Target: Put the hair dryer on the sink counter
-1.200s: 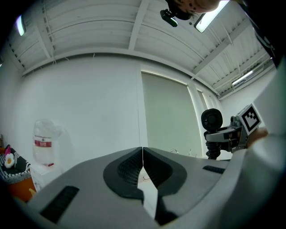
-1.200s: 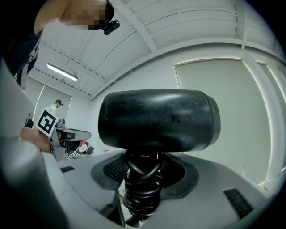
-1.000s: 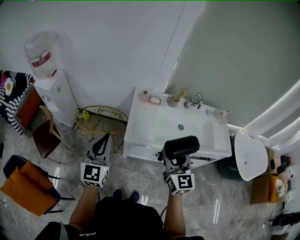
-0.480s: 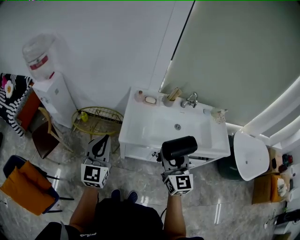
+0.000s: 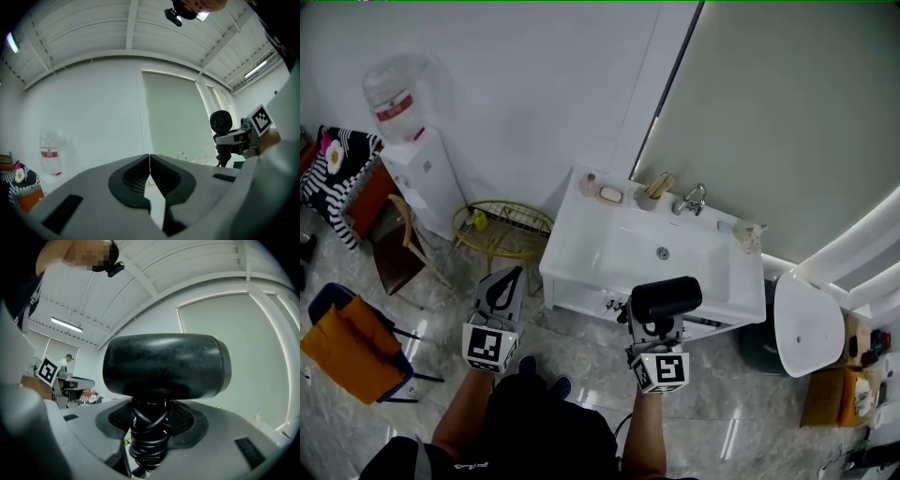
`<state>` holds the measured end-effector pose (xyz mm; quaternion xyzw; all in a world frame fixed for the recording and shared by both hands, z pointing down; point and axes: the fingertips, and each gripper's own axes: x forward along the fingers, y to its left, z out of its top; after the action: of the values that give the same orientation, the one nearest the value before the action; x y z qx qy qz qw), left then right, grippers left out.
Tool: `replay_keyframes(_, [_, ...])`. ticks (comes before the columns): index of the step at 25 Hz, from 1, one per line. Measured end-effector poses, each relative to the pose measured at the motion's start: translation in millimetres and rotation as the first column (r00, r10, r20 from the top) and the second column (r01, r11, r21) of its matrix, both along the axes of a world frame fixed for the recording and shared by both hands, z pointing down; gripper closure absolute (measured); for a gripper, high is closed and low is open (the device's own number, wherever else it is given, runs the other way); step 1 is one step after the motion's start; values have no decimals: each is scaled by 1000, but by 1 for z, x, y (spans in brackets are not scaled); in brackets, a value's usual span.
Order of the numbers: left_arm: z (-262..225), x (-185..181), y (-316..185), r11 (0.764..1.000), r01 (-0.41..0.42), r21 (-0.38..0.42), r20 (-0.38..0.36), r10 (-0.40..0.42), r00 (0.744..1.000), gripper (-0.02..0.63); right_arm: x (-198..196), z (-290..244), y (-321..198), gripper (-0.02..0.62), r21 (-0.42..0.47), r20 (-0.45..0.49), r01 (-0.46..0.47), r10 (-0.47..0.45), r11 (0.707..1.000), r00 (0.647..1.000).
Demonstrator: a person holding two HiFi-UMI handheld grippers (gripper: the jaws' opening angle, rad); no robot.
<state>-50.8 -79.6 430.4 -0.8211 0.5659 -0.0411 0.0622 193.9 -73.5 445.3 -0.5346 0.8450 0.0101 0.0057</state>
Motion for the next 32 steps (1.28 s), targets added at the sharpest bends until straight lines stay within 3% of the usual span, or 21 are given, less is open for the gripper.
replay_keyframes(7, [-2, -5, 6, 1000, 30, 4, 30, -30, 999, 580, -7, 3, -3, 377, 8, 15, 41, -41, 999, 999])
replay_keyframes(16, [3, -8, -12, 1000, 29, 7, 6, -29, 1000, 580, -12, 7, -17, 377, 10, -5, 50, -50, 999, 999])
replay_keyframes(25, [14, -13, -72, 1000, -1, -2, -39, 1, 999, 580, -16, 14, -67, 377, -8, -28, 19, -19, 1000, 999])
replay_keyframes(32, [10, -18, -143, 999, -35, 29, -20, 35, 999, 580, -26, 9, -133, 377, -2, -44, -4, 4, 1000, 999])
